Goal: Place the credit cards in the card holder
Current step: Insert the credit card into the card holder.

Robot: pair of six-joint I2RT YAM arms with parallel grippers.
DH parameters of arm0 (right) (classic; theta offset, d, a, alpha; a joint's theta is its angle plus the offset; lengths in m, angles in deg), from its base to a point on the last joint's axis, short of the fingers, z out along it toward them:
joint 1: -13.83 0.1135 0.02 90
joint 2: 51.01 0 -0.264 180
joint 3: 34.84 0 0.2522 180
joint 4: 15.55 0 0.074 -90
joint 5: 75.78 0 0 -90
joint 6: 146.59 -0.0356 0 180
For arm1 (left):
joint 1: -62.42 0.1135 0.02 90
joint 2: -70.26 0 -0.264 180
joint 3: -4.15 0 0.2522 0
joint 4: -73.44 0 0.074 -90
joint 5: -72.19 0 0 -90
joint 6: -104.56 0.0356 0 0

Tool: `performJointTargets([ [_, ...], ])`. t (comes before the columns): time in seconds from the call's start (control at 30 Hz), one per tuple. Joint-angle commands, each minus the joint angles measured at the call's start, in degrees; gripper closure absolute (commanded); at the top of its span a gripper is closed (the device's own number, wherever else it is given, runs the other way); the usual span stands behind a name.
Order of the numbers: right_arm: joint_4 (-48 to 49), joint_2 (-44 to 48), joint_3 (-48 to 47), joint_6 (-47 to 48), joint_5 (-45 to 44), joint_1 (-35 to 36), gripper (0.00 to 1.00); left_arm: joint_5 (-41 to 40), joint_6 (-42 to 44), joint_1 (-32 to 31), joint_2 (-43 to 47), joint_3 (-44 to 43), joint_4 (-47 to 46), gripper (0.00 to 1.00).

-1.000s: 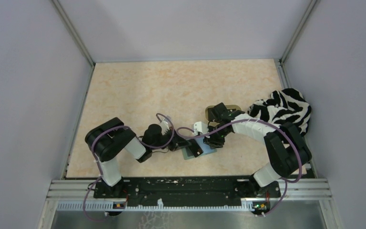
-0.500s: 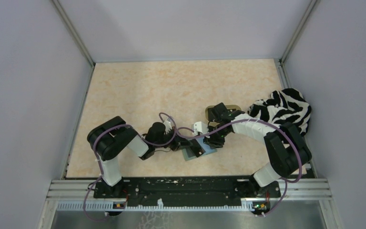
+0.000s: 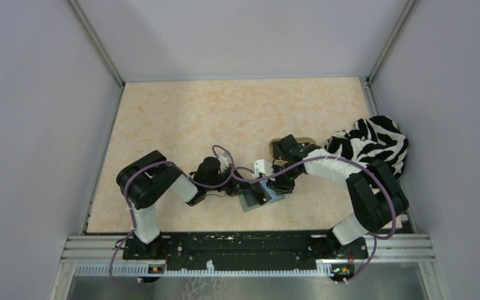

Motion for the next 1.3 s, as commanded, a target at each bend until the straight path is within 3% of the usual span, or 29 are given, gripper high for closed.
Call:
performJointTargets([
  [0.0,-0.3,-1.2,-1.2,0.2,-1.2,1.2,0.62,1.8,1.1,-0.4,-1.7,-0.9,2.7,1.00],
  [0.37,-0.4,-1.2,-1.2,0.1,-1.2,1.3,0.62,3.2,1.8,-0.3,-3.5,-2.3,1.6,0.98],
  [0.7,-0.2,0.3,-2.0,-1.0,-0.9,1.3,0.59,4.0,2.2,0.1,-4.7,-2.3,0.5,0.85],
  [1.27,0.1,6.8,-1.5,0.5,12.3,2.8,0.59,4.1,2.4,0.2,-5.1,-2.4,0.4,0.83],
])
